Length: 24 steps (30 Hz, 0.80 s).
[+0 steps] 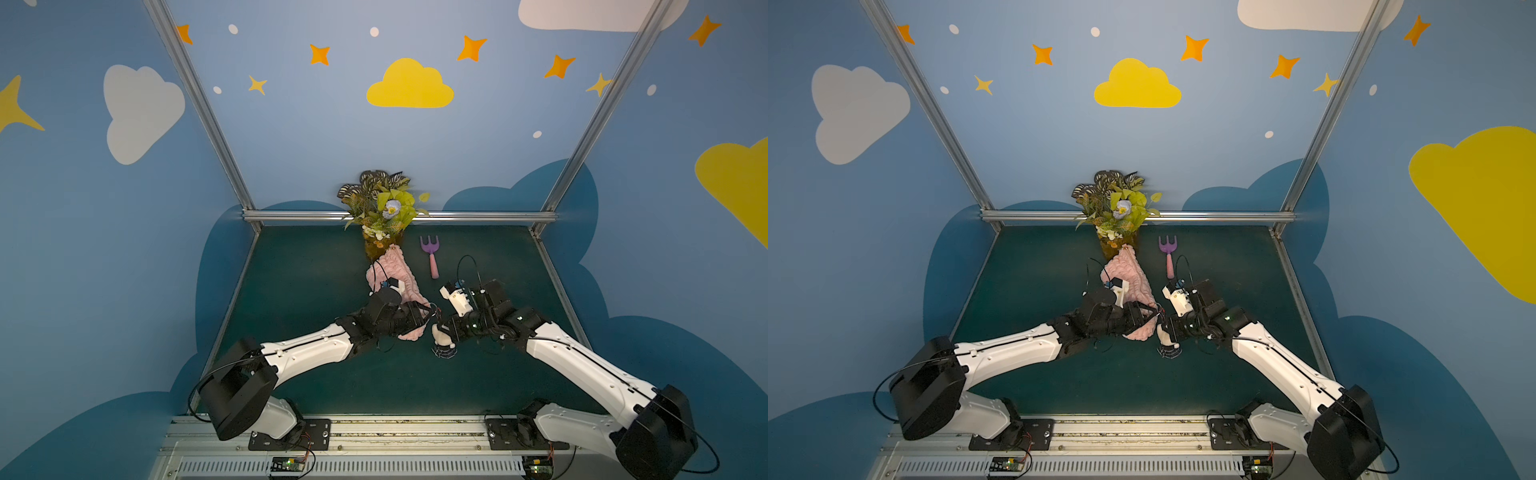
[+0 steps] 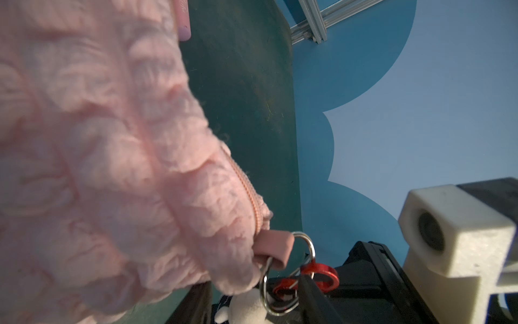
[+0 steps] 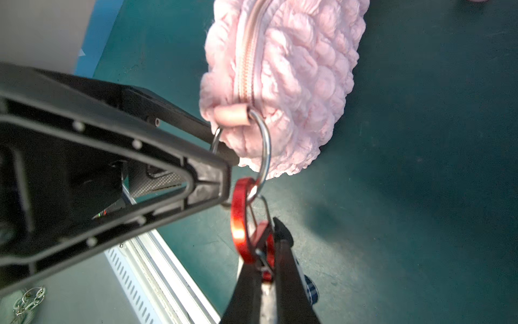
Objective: Remove the decoration from the bag
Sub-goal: Pick up the decoration item from the bag.
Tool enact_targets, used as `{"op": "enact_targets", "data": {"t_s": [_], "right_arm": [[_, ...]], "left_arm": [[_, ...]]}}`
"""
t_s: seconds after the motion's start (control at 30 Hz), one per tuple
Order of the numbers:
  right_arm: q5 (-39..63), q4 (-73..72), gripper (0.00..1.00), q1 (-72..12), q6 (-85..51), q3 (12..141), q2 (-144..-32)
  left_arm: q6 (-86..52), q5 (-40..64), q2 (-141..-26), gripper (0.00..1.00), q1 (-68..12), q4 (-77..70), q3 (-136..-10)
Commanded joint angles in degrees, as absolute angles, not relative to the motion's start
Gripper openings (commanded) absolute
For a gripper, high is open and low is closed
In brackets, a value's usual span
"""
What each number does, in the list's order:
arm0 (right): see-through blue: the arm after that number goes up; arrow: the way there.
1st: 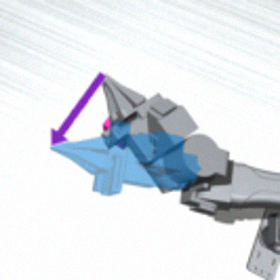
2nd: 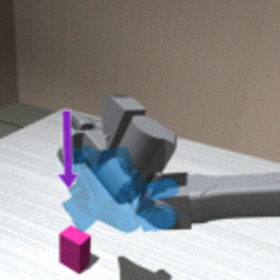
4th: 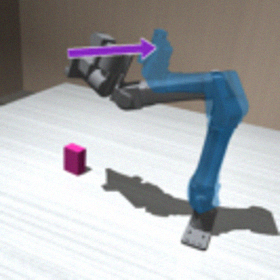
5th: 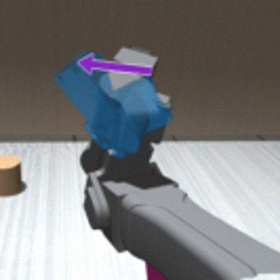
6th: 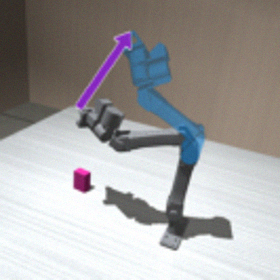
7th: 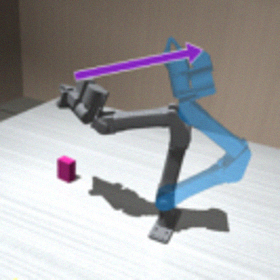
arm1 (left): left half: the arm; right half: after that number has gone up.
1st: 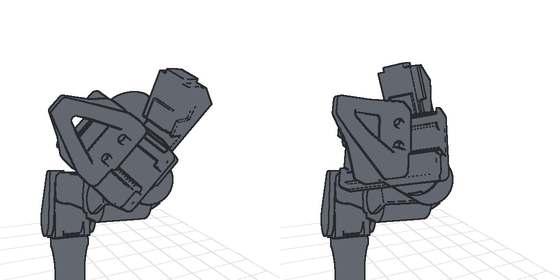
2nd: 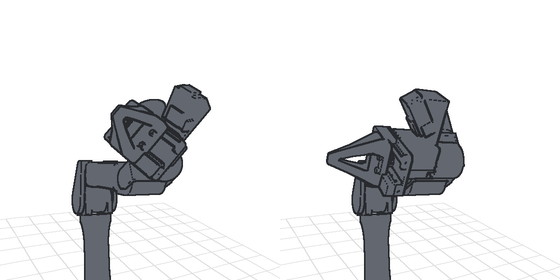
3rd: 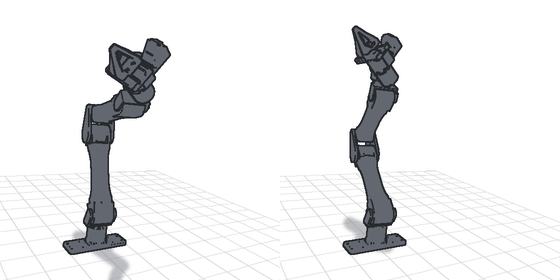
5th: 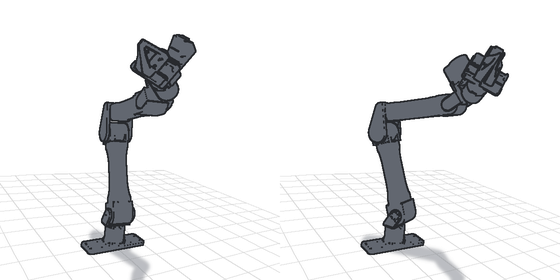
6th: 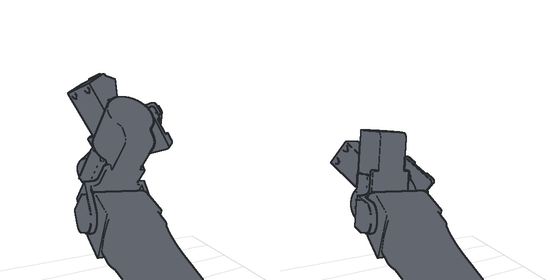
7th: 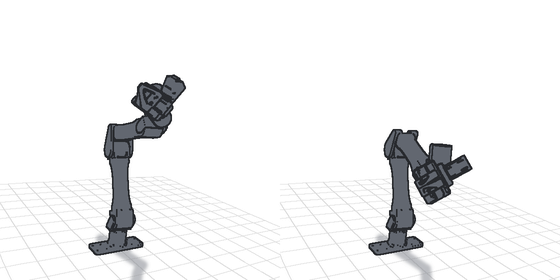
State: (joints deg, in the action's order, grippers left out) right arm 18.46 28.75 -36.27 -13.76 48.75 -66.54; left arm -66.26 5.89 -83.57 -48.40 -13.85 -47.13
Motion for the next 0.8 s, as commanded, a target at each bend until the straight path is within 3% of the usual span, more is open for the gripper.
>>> {"op": "enact_targets", "data": {"t_s": [0.0, 0.17, 0.63, 0.77], "right_arm": [[18.9, 30.0, 0.00, -36.7, -12.9, 50.7, -65.1], [18.7, 29.9, 0.00, -36.9, -12.6, 50.9, -65.1], [18.3, 30.0, 0.00, -37.2, -12.3, 51.6, -64.9], [18.1, 30.2, 0.00, -37.2, -12.1, 51.3, -64.3]], "left_arm": [[-67.6, 3.8, -83.1, 0.52, -48.8, -15.5, -48.7], [-68.9, 4.8, -84.7, 0.44, -49.0, -16.0, -50.1], [-73.8, 4.4, -83.7, 0.42, -50.8, -17.7, -49.2], [-73.6, 3.2, -83.2, 0.38, -50.8, -16.8, -49.5]]}}
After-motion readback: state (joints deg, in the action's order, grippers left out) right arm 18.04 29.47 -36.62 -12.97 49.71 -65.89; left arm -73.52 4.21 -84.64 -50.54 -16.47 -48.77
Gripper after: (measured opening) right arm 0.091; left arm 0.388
